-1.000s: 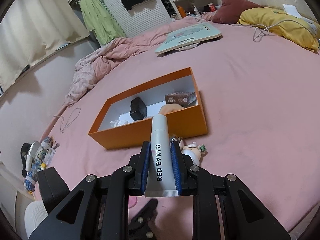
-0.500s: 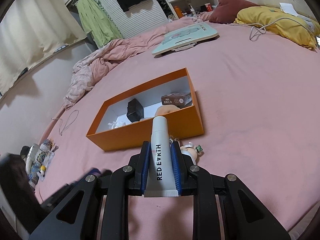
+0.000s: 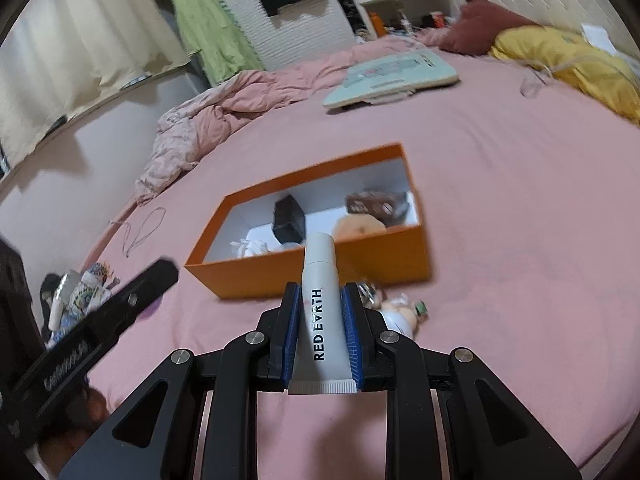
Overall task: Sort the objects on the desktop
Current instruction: 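Release the pink heart and white tube into the orange box with both grippers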
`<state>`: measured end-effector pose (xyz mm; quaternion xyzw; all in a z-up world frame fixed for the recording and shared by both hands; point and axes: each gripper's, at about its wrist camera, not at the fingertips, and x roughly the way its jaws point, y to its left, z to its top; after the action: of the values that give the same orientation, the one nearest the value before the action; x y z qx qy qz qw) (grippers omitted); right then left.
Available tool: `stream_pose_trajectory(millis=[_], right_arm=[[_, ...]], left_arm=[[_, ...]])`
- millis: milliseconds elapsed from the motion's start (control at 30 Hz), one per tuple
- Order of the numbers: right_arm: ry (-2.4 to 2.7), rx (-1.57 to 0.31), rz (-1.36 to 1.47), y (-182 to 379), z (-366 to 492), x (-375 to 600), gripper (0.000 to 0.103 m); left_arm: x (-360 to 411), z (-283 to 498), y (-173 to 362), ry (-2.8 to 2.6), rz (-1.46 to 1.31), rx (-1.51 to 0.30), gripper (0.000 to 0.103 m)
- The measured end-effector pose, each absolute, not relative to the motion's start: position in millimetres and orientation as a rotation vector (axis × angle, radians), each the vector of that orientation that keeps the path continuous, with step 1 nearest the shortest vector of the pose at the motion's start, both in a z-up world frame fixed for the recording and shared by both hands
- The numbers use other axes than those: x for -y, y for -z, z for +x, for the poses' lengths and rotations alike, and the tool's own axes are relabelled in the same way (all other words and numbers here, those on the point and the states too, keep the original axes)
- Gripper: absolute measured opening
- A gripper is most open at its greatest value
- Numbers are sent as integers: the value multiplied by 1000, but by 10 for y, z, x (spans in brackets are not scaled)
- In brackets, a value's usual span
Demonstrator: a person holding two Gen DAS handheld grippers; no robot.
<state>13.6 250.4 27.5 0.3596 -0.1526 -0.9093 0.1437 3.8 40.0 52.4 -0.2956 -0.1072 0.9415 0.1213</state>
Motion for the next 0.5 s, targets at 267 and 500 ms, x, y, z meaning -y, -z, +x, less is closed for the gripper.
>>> stream_pose_trajectory(millis=[267,500], right_arm=[[2640,184,944,-555,-404,-2339,23],[2629,106,976,-416,-965,-2329,23]], left_arm=[[-411,-625,-667,-2719,-871,264,37],[-271,-1001,-393,-2740,-996,244,37]])
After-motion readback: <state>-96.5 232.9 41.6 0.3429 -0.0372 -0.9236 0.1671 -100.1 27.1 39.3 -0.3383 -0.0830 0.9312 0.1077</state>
